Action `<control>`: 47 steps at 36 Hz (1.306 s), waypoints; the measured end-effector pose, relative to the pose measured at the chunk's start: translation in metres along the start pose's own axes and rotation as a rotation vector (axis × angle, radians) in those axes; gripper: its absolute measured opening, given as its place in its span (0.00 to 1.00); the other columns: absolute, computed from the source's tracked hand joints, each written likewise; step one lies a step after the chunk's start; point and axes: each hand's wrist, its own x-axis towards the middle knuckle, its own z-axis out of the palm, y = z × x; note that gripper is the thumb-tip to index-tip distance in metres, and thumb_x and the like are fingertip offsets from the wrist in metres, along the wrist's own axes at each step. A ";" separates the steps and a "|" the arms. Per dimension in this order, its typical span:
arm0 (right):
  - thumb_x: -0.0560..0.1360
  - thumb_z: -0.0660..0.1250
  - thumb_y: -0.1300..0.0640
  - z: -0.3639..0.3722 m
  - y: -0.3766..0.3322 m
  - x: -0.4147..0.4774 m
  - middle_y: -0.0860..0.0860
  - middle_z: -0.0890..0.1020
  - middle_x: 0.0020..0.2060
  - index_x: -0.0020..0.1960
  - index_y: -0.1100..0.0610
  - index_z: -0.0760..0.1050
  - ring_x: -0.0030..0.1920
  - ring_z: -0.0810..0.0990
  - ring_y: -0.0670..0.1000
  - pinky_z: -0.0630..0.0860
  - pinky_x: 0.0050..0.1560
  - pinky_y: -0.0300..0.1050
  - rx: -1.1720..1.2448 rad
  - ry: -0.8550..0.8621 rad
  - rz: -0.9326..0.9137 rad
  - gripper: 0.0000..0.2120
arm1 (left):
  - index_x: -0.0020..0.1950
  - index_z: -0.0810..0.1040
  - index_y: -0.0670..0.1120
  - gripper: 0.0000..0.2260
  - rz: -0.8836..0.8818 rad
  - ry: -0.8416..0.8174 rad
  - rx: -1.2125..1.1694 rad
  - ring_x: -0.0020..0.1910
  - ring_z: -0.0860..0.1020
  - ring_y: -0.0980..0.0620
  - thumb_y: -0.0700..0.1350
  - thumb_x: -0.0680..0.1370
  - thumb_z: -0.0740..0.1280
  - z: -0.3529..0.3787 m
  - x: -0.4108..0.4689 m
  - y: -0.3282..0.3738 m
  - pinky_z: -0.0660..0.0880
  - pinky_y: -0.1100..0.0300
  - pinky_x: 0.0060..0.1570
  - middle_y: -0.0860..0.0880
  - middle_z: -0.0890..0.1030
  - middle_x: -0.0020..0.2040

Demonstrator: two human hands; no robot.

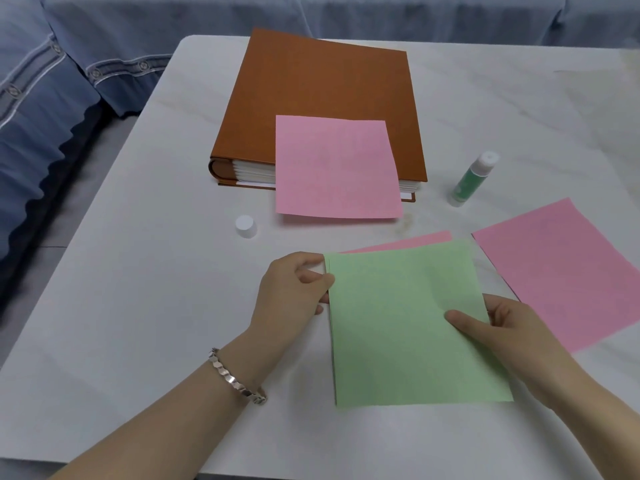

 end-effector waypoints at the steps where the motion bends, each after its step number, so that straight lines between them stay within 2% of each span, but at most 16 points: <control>1: 0.74 0.67 0.60 0.000 0.000 0.000 0.53 0.86 0.37 0.45 0.59 0.81 0.38 0.85 0.56 0.79 0.45 0.54 -0.006 0.001 -0.002 0.05 | 0.52 0.76 0.49 0.10 0.004 0.001 -0.004 0.30 0.80 0.57 0.36 0.74 0.69 0.000 0.000 -0.001 0.77 0.64 0.31 0.53 0.82 0.32; 8: 0.74 0.67 0.60 0.001 0.000 0.003 0.52 0.86 0.36 0.44 0.58 0.81 0.35 0.84 0.53 0.79 0.42 0.51 -0.036 0.016 -0.021 0.04 | 0.45 0.75 0.56 0.14 0.042 0.004 -0.018 0.29 0.79 0.58 0.35 0.74 0.68 0.002 -0.001 -0.002 0.77 0.63 0.32 0.56 0.81 0.30; 11: 0.74 0.67 0.60 0.001 -0.001 0.002 0.51 0.86 0.36 0.44 0.57 0.81 0.35 0.84 0.53 0.80 0.42 0.51 -0.035 0.018 -0.021 0.04 | 0.47 0.76 0.54 0.13 0.058 0.027 -0.021 0.30 0.79 0.56 0.35 0.74 0.69 0.003 -0.001 -0.003 0.76 0.62 0.32 0.55 0.81 0.31; 15: 0.74 0.67 0.60 0.001 -0.001 0.002 0.50 0.86 0.35 0.44 0.56 0.81 0.34 0.84 0.51 0.80 0.35 0.43 -0.030 0.012 -0.023 0.04 | 0.45 0.77 0.56 0.15 0.077 0.054 -0.020 0.32 0.80 0.52 0.35 0.74 0.69 0.005 0.000 -0.005 0.76 0.61 0.31 0.54 0.81 0.32; 18: 0.74 0.67 0.60 0.001 0.000 0.002 0.49 0.85 0.35 0.44 0.56 0.81 0.34 0.84 0.51 0.80 0.35 0.43 -0.023 0.006 -0.036 0.03 | 0.44 0.77 0.58 0.16 0.093 0.068 -0.021 0.33 0.79 0.51 0.35 0.74 0.69 0.006 -0.001 -0.007 0.77 0.58 0.34 0.54 0.81 0.32; 21: 0.73 0.69 0.59 0.000 0.001 0.004 0.49 0.84 0.31 0.45 0.56 0.80 0.27 0.80 0.48 0.73 0.26 0.36 0.005 0.036 -0.082 0.02 | 0.44 0.78 0.58 0.16 0.108 0.084 -0.039 0.33 0.79 0.51 0.34 0.73 0.69 0.006 -0.002 -0.008 0.77 0.61 0.33 0.54 0.81 0.33; 24: 0.72 0.70 0.59 -0.003 0.001 0.013 0.57 0.83 0.36 0.51 0.54 0.78 0.33 0.81 0.50 0.76 0.36 0.41 0.067 0.135 -0.156 0.08 | 0.44 0.78 0.58 0.17 0.120 0.080 -0.065 0.32 0.78 0.55 0.33 0.74 0.68 0.006 -0.003 -0.008 0.76 0.63 0.32 0.53 0.81 0.34; 27: 0.72 0.69 0.61 -0.007 -0.001 0.026 0.50 0.81 0.37 0.54 0.53 0.75 0.32 0.80 0.41 0.75 0.37 0.32 0.104 0.194 -0.216 0.12 | 0.44 0.78 0.58 0.17 0.124 0.066 -0.063 0.32 0.77 0.58 0.33 0.74 0.68 0.006 -0.003 -0.008 0.76 0.63 0.32 0.54 0.81 0.35; 29: 0.73 0.69 0.62 -0.009 -0.002 0.035 0.49 0.78 0.35 0.56 0.53 0.75 0.34 0.77 0.43 0.75 0.43 0.35 0.090 0.194 -0.244 0.13 | 0.45 0.77 0.57 0.17 0.130 0.055 -0.062 0.30 0.76 0.59 0.33 0.74 0.68 0.005 -0.003 -0.008 0.75 0.63 0.31 0.56 0.80 0.33; 30: 0.73 0.69 0.62 -0.010 -0.002 0.039 0.49 0.76 0.34 0.55 0.53 0.75 0.33 0.75 0.44 0.73 0.42 0.35 0.072 0.195 -0.260 0.13 | 0.46 0.77 0.56 0.17 0.133 0.046 -0.062 0.29 0.75 0.59 0.33 0.74 0.68 0.005 -0.002 -0.007 0.75 0.62 0.31 0.55 0.79 0.33; 32: 0.72 0.69 0.63 -0.010 -0.003 0.045 0.49 0.71 0.30 0.53 0.53 0.77 0.28 0.69 0.42 0.66 0.33 0.30 0.022 0.192 -0.294 0.11 | 0.49 0.75 0.57 0.17 0.147 0.023 -0.048 0.27 0.73 0.60 0.32 0.75 0.67 0.005 -0.001 -0.007 0.74 0.62 0.32 0.52 0.78 0.36; 34: 0.72 0.69 0.64 -0.010 -0.003 0.050 0.49 0.68 0.29 0.51 0.54 0.78 0.26 0.65 0.42 0.62 0.28 0.30 -0.019 0.182 -0.317 0.10 | 0.53 0.73 0.57 0.18 0.166 0.002 0.000 0.26 0.72 0.60 0.33 0.75 0.65 0.004 0.002 -0.008 0.73 0.62 0.35 0.52 0.77 0.38; 37: 0.71 0.70 0.66 -0.010 -0.002 0.052 0.49 0.68 0.28 0.49 0.55 0.79 0.25 0.67 0.41 0.63 0.28 0.29 -0.016 0.165 -0.325 0.09 | 0.55 0.76 0.54 0.19 0.190 -0.029 0.083 0.26 0.68 0.60 0.31 0.74 0.63 0.003 0.006 -0.005 0.69 0.69 0.38 0.54 0.73 0.37; 40: 0.71 0.70 0.66 -0.010 -0.001 0.051 0.49 0.68 0.28 0.45 0.53 0.79 0.24 0.67 0.41 0.63 0.28 0.28 -0.017 0.158 -0.341 0.09 | 0.48 0.76 0.55 0.17 0.213 -0.038 0.160 0.25 0.68 0.60 0.32 0.72 0.65 0.004 0.010 0.005 0.66 0.75 0.34 0.55 0.72 0.36; 44: 0.71 0.70 0.65 -0.009 0.002 0.052 0.49 0.68 0.28 0.44 0.52 0.79 0.25 0.67 0.41 0.64 0.28 0.28 -0.029 0.165 -0.358 0.09 | 0.46 0.75 0.56 0.12 0.238 -0.072 0.256 0.28 0.70 0.59 0.39 0.72 0.70 0.006 0.019 0.013 0.70 0.70 0.39 0.52 0.75 0.40; 47: 0.70 0.71 0.65 -0.009 0.003 0.054 0.48 0.69 0.28 0.45 0.53 0.79 0.26 0.68 0.41 0.65 0.30 0.29 -0.061 0.175 -0.369 0.08 | 0.49 0.79 0.54 0.10 0.277 -0.096 0.323 0.28 0.67 0.61 0.40 0.73 0.71 0.006 0.024 0.016 0.66 0.73 0.34 0.52 0.71 0.31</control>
